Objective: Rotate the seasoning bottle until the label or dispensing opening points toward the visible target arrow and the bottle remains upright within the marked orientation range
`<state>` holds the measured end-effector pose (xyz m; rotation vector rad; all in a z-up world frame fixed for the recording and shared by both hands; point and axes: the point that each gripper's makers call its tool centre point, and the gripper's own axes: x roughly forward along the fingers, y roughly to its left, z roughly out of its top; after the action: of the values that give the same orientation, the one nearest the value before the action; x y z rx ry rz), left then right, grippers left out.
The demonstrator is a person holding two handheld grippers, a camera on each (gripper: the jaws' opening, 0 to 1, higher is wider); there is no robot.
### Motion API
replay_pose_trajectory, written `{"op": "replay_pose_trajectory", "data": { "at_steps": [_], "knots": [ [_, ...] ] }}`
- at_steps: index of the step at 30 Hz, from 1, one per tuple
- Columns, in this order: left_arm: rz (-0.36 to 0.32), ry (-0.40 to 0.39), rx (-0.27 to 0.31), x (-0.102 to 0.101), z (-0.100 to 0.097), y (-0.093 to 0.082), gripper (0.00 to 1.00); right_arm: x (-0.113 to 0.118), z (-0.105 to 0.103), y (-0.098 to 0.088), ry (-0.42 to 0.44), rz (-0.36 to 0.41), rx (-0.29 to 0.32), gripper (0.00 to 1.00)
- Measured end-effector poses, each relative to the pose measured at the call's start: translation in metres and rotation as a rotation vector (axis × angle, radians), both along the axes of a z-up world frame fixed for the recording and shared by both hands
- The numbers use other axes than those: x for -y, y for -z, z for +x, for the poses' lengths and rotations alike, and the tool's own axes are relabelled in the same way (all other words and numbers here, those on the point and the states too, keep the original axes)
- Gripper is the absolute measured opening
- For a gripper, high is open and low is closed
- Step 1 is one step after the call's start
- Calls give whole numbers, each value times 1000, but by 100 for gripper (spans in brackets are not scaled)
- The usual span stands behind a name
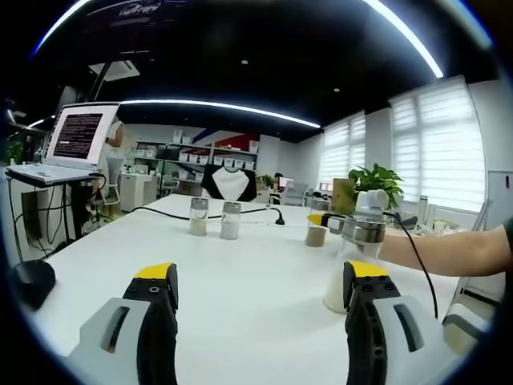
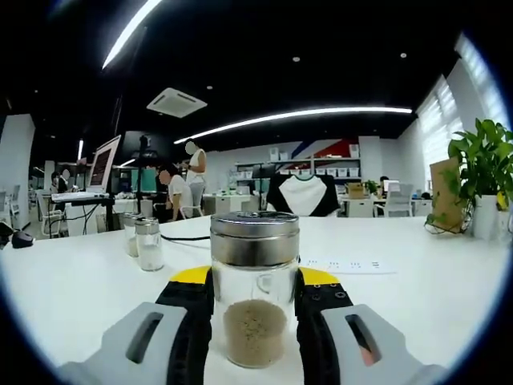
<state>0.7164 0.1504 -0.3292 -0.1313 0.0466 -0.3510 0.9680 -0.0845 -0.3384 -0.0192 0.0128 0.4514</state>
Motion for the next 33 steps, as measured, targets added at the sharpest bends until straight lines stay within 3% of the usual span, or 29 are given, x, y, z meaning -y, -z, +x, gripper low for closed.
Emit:
{"op": "replay_pose_trajectory", "data": {
  "at_steps": [33],
  "knots": [
    [0,10,-3,3,1,1,89,-4,-67,0,-132,2,-1,38]
  ]
}}
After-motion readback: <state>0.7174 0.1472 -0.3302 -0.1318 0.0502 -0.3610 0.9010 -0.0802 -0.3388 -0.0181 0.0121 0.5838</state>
